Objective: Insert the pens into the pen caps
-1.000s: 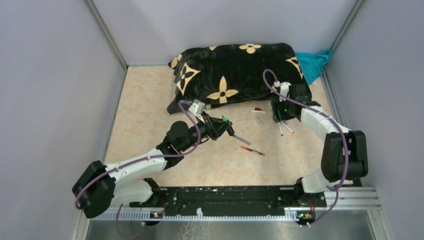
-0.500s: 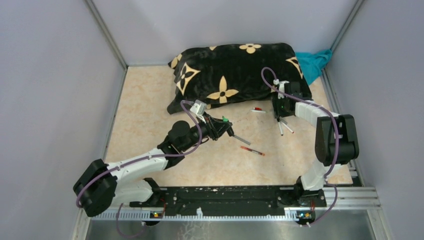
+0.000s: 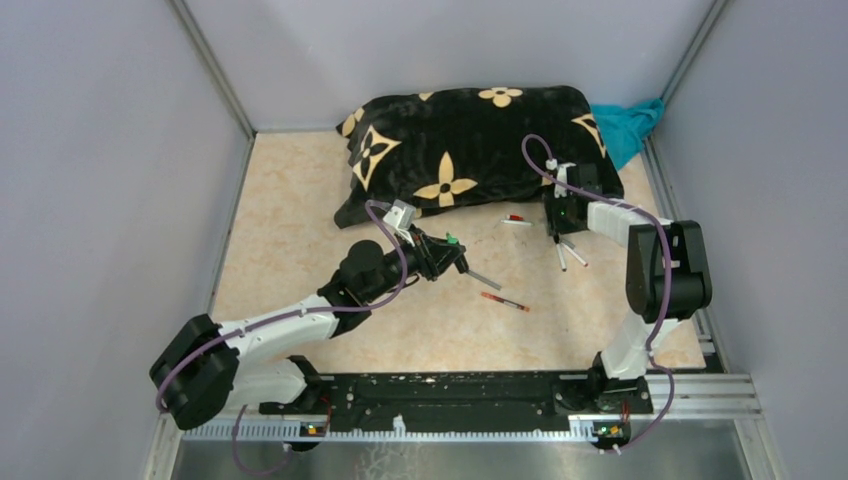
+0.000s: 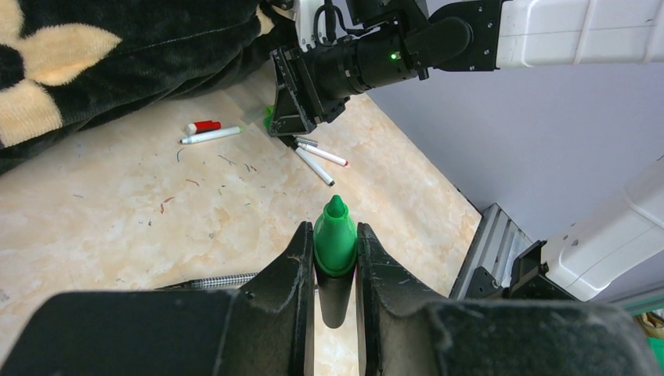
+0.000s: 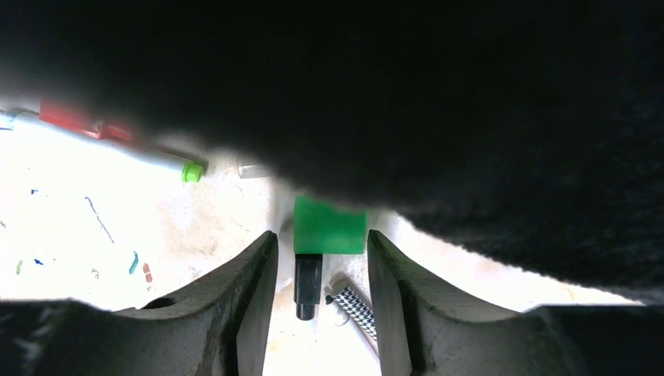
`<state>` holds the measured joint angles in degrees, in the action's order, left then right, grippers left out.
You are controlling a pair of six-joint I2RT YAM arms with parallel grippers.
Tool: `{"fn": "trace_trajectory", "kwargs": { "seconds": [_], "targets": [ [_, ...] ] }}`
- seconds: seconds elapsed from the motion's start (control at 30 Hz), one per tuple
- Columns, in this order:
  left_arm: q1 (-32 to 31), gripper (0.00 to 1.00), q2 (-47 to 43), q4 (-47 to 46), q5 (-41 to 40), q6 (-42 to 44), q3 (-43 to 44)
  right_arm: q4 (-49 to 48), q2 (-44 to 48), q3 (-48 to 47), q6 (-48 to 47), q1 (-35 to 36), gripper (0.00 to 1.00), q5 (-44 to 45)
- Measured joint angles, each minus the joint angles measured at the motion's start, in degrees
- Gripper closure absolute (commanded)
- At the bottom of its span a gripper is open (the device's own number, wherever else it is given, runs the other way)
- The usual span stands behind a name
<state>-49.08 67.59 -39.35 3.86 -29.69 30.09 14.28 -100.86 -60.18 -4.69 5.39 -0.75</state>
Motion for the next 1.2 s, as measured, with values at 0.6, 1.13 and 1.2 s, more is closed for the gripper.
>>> {"fn": "trace_trajectory", "kwargs": {
  "seconds": [0.6, 1.13, 1.2],
  "targets": [
    [0.00, 1.00, 0.35, 0.48, 0.26, -0.02, 0.90, -2.51, -1.27, 0.02, 0.24, -0.44, 0.71, -0.90],
    [0.00, 1.00, -2.19, 2.19, 1.79, 0.04, 0.87, 1.88, 9.99, 2.34, -18.58, -0.66, 0.76, -23.34],
    [0.00, 1.00, -3.85, 2.51, 1.75, 0.28, 0.57, 5.99, 9.92, 1.46, -26.16, -0.31, 0.76, -28.81]
  ]
}}
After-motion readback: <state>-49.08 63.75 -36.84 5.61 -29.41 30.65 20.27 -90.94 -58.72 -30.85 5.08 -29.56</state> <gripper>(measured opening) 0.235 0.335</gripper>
